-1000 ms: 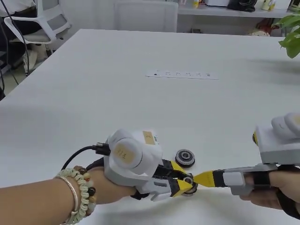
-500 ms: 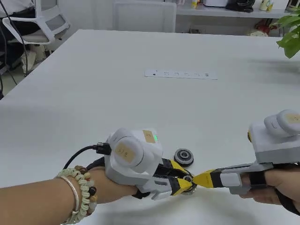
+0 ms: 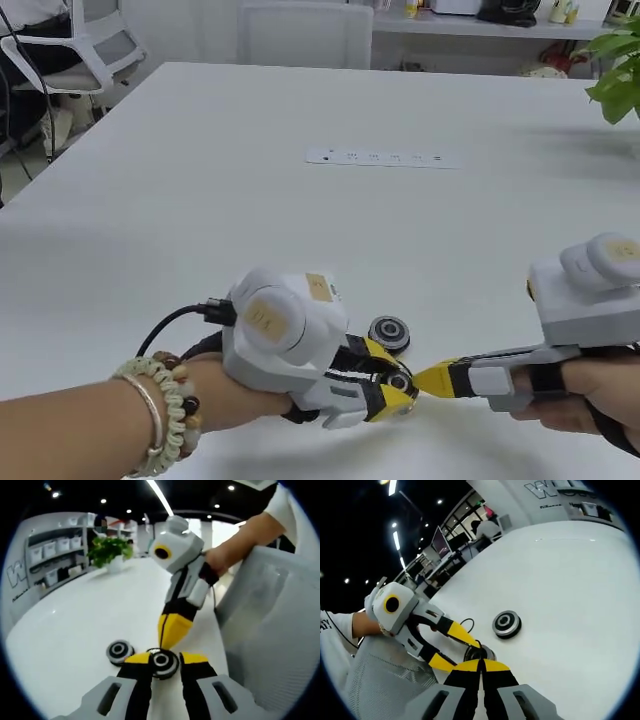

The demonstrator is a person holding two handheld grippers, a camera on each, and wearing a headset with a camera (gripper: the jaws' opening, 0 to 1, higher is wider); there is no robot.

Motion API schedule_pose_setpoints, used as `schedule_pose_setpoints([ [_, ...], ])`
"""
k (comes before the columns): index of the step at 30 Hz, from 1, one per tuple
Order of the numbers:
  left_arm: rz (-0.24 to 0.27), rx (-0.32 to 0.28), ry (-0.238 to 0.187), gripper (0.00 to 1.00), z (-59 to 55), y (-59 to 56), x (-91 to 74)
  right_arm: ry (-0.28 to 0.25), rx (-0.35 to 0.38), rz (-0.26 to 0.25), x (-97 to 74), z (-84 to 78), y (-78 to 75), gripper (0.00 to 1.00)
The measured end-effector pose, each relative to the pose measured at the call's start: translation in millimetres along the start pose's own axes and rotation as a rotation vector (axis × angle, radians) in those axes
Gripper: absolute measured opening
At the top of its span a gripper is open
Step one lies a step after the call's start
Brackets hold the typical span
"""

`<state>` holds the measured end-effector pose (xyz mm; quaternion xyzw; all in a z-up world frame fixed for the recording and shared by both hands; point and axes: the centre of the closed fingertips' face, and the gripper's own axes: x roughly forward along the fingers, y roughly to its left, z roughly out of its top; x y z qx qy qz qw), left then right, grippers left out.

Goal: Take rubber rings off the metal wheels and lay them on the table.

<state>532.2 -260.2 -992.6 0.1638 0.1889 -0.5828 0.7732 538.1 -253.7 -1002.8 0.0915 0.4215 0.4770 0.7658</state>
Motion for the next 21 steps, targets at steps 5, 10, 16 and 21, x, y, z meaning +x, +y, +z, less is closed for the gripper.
schedule_pose_setpoints([
  [5,-0.031,0.024,-0.024,0.34,13.7,-5.9,-5.1,-0.003,0.003,0.002,-1.0,0.5,1.1,0.0],
  [10,-0.035,0.12,-0.011,0.42,19.0,-4.0,-15.1,-0.016,0.008,0.002,-3.8,3.4,-0.9,0.0],
  [16,-0.032,0.164,-0.02,0.49,32.5,2.4,-36.1,-0.029,0.015,0.006,-7.4,6.5,0.6,0.0],
  [21,-0.01,0.175,-0.004,0.51,33.5,11.3,-61.0,-0.024,-0.013,0.008,-10.7,8.2,4.6,0.0],
])
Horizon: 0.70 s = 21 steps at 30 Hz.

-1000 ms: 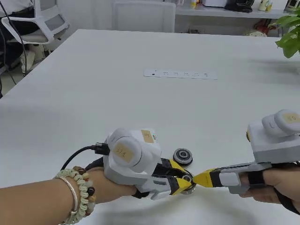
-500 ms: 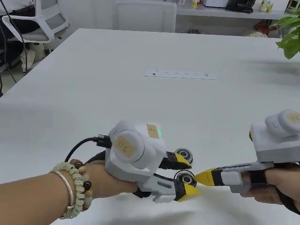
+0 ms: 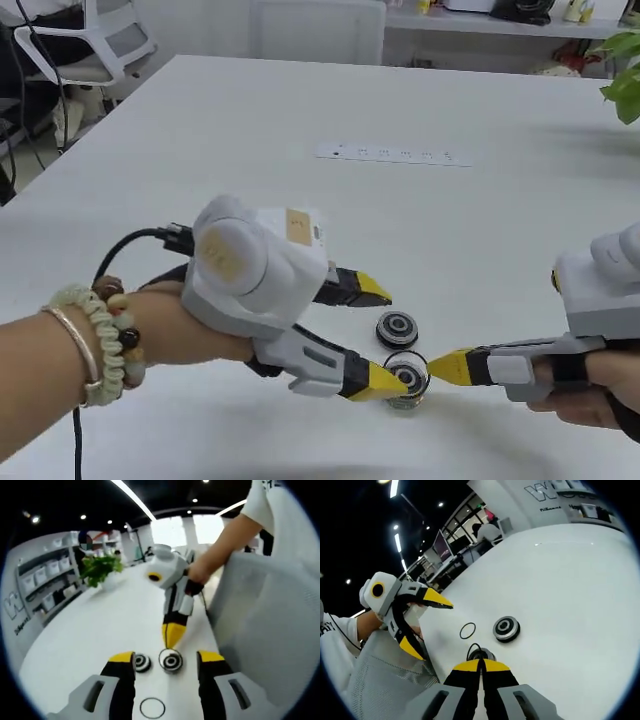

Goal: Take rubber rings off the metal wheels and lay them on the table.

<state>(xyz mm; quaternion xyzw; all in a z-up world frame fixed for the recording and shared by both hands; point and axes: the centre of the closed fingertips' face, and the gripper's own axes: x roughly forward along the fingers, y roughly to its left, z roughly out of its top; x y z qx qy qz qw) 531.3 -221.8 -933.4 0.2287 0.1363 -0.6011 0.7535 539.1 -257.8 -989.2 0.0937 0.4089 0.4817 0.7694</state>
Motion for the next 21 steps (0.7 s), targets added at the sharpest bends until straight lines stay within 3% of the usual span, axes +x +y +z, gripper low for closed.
schedule_pose_setpoints([
  [7,0.064,-0.026,0.022,0.58,-10.6,6.6,-38.8,0.003,-0.037,0.002,-5.3,3.0,6.9,0.0],
  [13,0.12,-0.059,0.039,0.63,-20.8,7.5,-62.8,0.014,-0.068,0.002,-14.3,2.5,13.1,0.0],
  [17,0.152,-0.106,0.032,0.64,-28.1,2.3,-75.2,0.01,-0.084,0.002,-23.6,4.9,17.5,0.0],
  [21,0.168,-0.136,0.05,0.69,-40.2,-7.5,-83.0,0.005,-0.094,-0.001,-32.9,9.4,20.3,0.0],
])
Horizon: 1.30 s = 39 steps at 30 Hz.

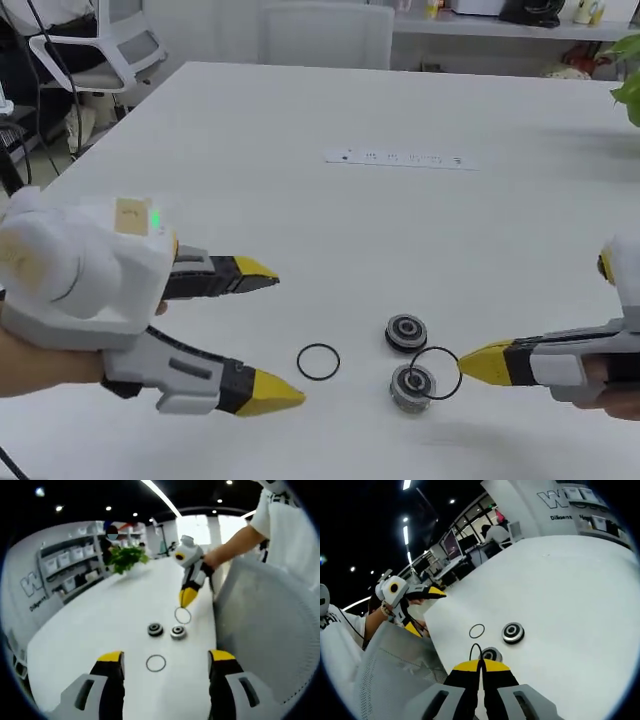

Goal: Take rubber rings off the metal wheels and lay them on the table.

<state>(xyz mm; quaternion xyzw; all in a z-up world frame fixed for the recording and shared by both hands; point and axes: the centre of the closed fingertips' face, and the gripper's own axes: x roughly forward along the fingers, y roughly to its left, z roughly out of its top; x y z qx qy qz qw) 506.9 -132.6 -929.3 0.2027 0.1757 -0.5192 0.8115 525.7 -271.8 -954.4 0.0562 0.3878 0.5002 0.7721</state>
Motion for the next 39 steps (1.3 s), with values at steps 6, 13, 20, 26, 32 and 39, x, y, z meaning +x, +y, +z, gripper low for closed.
schedule_pose_setpoints([
  [6,0.059,-0.11,-0.064,0.7,-1.7,-0.2,-10.8,-0.023,-0.018,-0.002,-9.9,12.5,5.5,0.0],
  [13,0.091,-0.172,-0.082,0.72,-6.5,-5.2,-13.5,-0.02,-0.027,0.01,-8.7,22.5,6.6,0.0],
  [20,0.107,-0.205,-0.058,0.73,-16.3,-6.1,-18.5,-0.06,-0.046,0.048,8.8,47.7,16.0,0.0],
  [26,0.115,-0.227,-0.049,0.74,-22.2,-9.8,-20.2,-0.062,-0.073,0.079,31.8,61.3,25.7,0.0],
  [32,0.133,-0.243,-0.053,0.74,-24.0,-7.2,-25.2,-0.032,-0.079,0.102,57.6,61.3,31.5,0.0],
  [39,0.152,-0.254,-0.063,0.74,-24.2,-3.5,-29.3,0.025,-0.069,0.089,80.8,48.9,26.4,0.0],
])
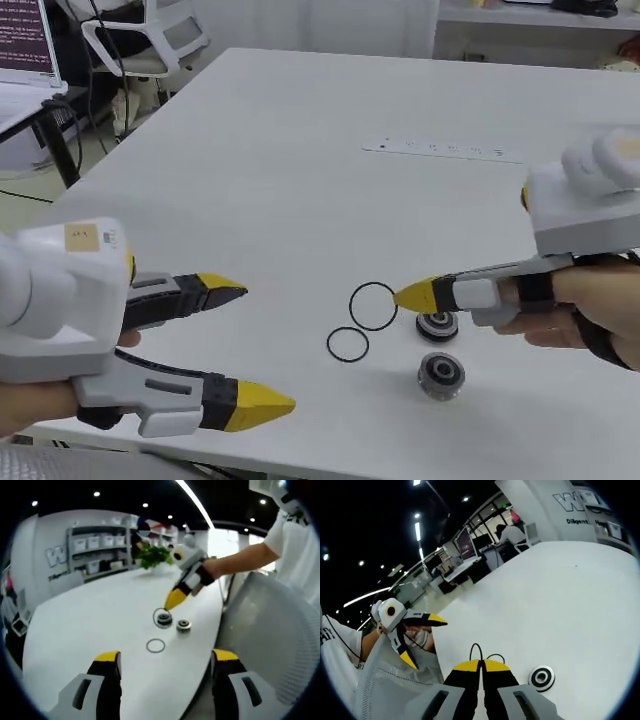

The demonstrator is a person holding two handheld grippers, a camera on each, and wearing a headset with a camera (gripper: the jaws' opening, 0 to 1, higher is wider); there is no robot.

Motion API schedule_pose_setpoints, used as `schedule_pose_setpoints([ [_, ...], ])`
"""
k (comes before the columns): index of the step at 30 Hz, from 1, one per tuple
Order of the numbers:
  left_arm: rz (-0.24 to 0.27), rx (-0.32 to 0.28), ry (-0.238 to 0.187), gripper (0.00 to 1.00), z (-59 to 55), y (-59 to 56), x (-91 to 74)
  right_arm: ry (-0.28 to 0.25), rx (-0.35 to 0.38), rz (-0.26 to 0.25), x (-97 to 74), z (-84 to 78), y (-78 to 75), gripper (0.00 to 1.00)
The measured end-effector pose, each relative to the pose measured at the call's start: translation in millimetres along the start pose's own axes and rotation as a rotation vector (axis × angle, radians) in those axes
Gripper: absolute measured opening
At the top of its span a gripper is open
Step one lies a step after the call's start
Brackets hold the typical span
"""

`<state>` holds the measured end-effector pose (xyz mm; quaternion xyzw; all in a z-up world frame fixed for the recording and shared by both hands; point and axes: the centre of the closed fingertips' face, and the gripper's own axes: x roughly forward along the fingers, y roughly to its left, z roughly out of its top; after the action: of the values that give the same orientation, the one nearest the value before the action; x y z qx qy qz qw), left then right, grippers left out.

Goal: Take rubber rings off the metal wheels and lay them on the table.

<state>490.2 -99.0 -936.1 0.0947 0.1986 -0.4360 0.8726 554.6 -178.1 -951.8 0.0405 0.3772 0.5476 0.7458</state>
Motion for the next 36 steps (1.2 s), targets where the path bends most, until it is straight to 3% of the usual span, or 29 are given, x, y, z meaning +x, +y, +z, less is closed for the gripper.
schedule_pose_setpoints([
  [7,0.002,-0.012,0.004,0.75,-3.2,0.7,-0.9,0.061,0.014,-0.026,17.5,-21.6,-9.0,0.0],
  [17,0.009,-0.019,0.002,0.74,-4.2,1.4,-0.3,0.093,0.064,-0.046,28.2,-45.5,-16.9,0.0],
  [29,0.009,-0.045,0.001,0.74,-6.3,0.3,0.6,0.104,0.01,-0.065,30.8,-49.9,-22.9,0.01],
  [36,0.012,-0.06,-0.011,0.74,-4.9,0.9,0.1,0.11,-0.048,-0.09,29.1,-49.1,-29.4,0.1],
])
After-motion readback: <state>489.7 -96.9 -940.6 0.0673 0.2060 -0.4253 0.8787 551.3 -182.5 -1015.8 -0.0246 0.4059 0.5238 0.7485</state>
